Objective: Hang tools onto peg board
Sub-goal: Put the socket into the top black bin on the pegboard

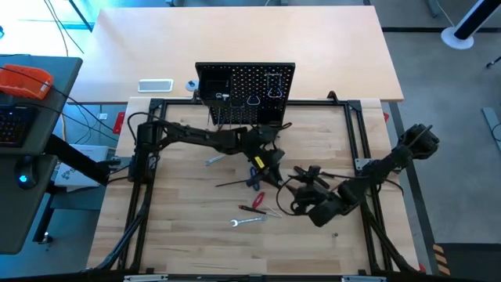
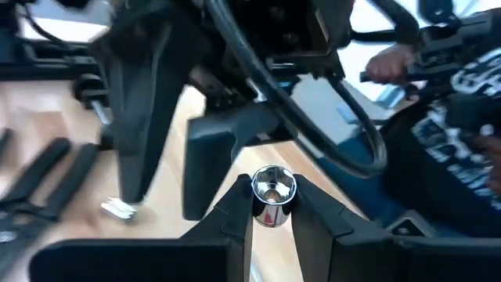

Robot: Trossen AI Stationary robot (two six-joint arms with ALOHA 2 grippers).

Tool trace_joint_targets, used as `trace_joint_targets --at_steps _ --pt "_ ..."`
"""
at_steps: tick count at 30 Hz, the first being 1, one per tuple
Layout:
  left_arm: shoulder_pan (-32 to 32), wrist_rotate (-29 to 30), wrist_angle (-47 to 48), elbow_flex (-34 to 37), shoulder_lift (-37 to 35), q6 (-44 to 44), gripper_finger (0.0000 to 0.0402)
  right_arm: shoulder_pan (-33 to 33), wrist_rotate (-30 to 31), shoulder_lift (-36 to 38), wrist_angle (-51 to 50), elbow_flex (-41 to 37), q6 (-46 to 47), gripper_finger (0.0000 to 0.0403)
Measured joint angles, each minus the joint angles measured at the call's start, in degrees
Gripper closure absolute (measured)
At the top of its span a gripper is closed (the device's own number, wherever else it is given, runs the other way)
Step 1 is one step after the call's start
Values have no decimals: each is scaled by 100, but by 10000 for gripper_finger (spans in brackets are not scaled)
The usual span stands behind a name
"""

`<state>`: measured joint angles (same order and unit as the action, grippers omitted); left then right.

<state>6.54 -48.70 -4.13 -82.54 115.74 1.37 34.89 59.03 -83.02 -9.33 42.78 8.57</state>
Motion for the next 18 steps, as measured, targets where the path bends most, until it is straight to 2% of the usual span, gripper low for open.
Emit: trace_joint_targets --at_steps 8,18 --pt "64 -13 48 4 20 -304 352 -2 196 4 1090 0 -1471 238" --pt "31 -208 -463 4 13 -831 352 -76 199 9 1707 0 -2151 238"
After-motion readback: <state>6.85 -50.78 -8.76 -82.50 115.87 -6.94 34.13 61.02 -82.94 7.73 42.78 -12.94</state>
